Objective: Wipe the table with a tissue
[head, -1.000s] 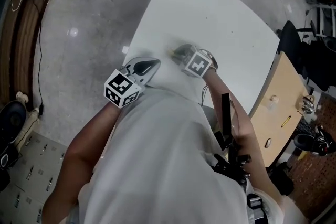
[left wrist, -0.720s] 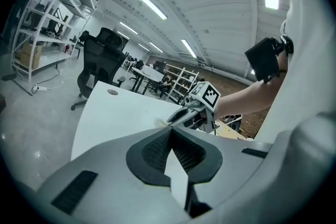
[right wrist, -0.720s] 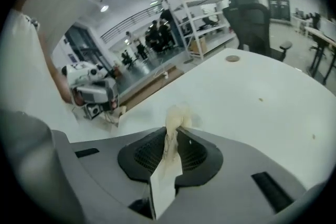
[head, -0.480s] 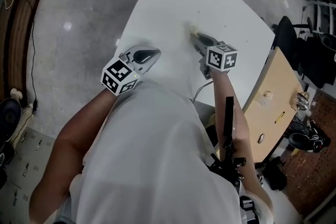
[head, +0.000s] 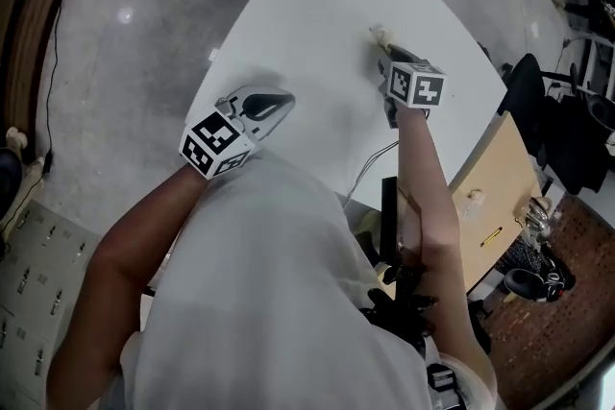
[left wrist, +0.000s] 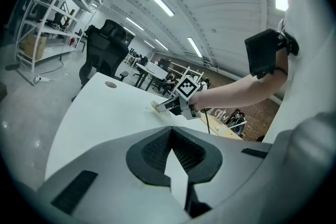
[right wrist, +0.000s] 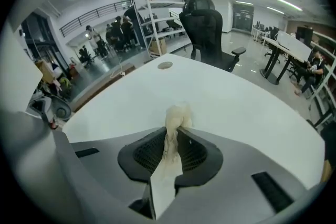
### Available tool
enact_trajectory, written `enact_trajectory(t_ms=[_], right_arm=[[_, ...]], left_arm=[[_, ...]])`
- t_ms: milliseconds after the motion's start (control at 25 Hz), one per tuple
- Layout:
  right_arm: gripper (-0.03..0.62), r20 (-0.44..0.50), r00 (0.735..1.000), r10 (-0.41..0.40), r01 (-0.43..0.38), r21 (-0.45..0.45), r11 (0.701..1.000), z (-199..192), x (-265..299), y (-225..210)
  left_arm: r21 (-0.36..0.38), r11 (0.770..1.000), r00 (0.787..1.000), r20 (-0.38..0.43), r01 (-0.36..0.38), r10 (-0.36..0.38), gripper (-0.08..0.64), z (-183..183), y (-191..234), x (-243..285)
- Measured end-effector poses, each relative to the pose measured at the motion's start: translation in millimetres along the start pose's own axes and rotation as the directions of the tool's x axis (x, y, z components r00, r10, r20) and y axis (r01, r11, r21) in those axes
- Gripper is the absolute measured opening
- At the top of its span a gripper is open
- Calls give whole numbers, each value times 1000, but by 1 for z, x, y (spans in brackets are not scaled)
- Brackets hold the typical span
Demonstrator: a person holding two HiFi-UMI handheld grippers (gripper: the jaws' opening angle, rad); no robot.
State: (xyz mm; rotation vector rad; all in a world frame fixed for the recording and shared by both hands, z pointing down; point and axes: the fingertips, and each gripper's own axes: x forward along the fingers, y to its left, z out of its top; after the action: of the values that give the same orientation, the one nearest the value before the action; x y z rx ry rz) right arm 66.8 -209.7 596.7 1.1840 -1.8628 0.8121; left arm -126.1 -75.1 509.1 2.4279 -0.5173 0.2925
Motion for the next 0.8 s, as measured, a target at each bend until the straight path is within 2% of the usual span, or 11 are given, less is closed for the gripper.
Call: enact_trajectory(t_ms=[120,280,560,720,800], right_arm=[[61,-89,994,-61,56,-60,997,5,13,-9],[61,-181,979,-94,67,-152,986,6,25,-10],[61,-262,958,-113,56,-213,975,7,29,1],[61,-252,962,-108,47,-239,970,12,33,11],[61,-256,960,-112,56,-218,974,10,33,15]], left_arm=[[-15,1000,1000,-9,-1,1,6,-3,2,2],[-25,1000,1000,-3,-8,8,6,-1,9,-1],[-42,999,1000,0,-25,25,6,-2,21,-13],[-39,999,1000,-3,-11,11,6,-3,20,-14],[-37,999,1000,-2,-4,4,6,-2,19,-13]])
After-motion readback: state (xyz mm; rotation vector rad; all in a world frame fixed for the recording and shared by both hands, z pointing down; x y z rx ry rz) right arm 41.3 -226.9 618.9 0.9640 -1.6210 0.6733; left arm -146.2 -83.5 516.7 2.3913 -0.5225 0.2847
